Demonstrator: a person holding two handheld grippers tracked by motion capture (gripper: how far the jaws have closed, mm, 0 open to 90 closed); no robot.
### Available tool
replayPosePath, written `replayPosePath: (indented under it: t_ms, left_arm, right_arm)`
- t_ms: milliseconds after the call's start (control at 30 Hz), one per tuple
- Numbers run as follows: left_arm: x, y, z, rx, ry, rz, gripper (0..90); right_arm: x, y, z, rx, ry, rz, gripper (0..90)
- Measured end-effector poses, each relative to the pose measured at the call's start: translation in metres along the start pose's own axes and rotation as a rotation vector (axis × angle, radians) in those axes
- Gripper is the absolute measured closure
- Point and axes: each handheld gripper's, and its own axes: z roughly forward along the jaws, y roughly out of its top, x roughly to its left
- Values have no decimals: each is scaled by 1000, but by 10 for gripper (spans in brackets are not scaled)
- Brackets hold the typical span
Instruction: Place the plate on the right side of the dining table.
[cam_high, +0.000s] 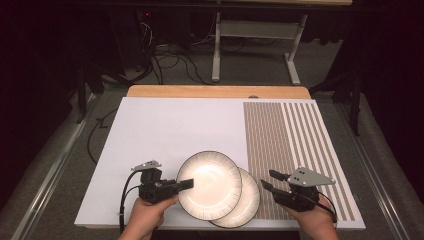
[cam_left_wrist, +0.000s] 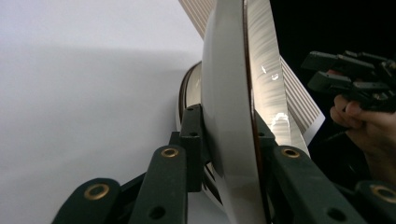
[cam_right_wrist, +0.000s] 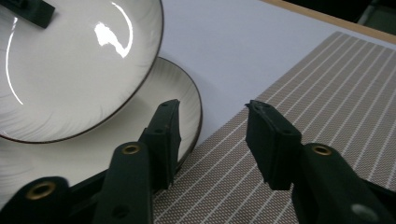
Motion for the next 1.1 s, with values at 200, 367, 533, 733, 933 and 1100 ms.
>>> replayPosePath:
  t_ms: [200,367,533,733,933,1100]
  left_arm:
    - [0,3,-7,-68,9,38,772]
    - [2,6,-13,-117,25,73,779]
    - [2,8,-18,-158,51,135,780]
    - [-6,10,-23,-217,100,253,782]
    - [-13,8,-26,-258,147,351,780]
    - [-21,6,-29,-283,178,430,780]
  right_arm:
    - [-7,-3,-5,-20,-37,23,457]
    - [-12,-3,-11,-40,-76,32,369]
    - [-18,-4,-16,-73,-92,65,254]
    - [-23,-3,-21,-109,-100,84,138]
    - [-27,-4,-25,-141,-126,111,5]
    - [-29,-5,-28,-148,-135,117,5]
